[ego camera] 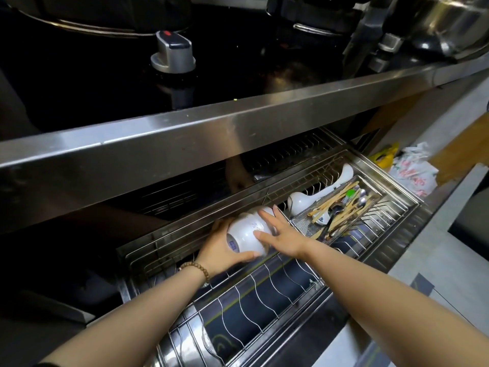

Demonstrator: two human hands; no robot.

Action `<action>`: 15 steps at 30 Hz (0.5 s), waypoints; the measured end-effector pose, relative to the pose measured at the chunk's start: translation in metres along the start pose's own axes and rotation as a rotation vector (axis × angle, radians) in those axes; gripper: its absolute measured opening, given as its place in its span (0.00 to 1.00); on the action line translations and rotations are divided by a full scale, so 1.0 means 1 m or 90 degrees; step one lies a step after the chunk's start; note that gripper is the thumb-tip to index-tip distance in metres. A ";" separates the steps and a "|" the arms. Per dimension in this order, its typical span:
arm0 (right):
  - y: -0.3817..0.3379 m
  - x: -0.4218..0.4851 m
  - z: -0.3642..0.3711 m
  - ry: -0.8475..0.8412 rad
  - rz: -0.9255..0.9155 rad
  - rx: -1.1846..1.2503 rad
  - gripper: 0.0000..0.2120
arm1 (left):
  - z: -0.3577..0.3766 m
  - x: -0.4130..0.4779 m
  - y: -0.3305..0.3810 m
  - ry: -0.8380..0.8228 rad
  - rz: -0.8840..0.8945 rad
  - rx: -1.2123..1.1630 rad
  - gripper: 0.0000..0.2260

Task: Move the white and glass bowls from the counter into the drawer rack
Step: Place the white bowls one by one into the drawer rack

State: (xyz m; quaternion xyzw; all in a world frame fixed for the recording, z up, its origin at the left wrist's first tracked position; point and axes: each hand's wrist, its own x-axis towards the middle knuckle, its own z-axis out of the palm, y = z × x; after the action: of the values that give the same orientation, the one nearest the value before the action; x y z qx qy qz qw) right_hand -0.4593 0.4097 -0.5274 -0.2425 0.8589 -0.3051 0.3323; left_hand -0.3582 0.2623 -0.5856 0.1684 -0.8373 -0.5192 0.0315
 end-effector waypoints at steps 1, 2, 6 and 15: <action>0.000 0.001 0.001 0.001 0.000 0.000 0.31 | 0.001 0.001 -0.001 0.002 0.000 -0.008 0.41; 0.001 0.002 0.001 0.003 0.000 -0.001 0.31 | 0.001 0.001 -0.001 0.005 0.000 -0.012 0.40; 0.004 0.006 0.001 0.010 -0.005 -0.012 0.31 | 0.002 0.004 -0.003 0.016 -0.008 -0.017 0.38; 0.003 0.006 -0.001 0.031 -0.010 -0.052 0.29 | -0.001 -0.004 0.003 0.003 -0.039 -0.103 0.34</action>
State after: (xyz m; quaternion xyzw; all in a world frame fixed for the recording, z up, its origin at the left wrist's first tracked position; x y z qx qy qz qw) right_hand -0.4644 0.4086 -0.5308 -0.2550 0.8767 -0.2780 0.2985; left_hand -0.3550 0.2641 -0.5822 0.1922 -0.7869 -0.5855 0.0310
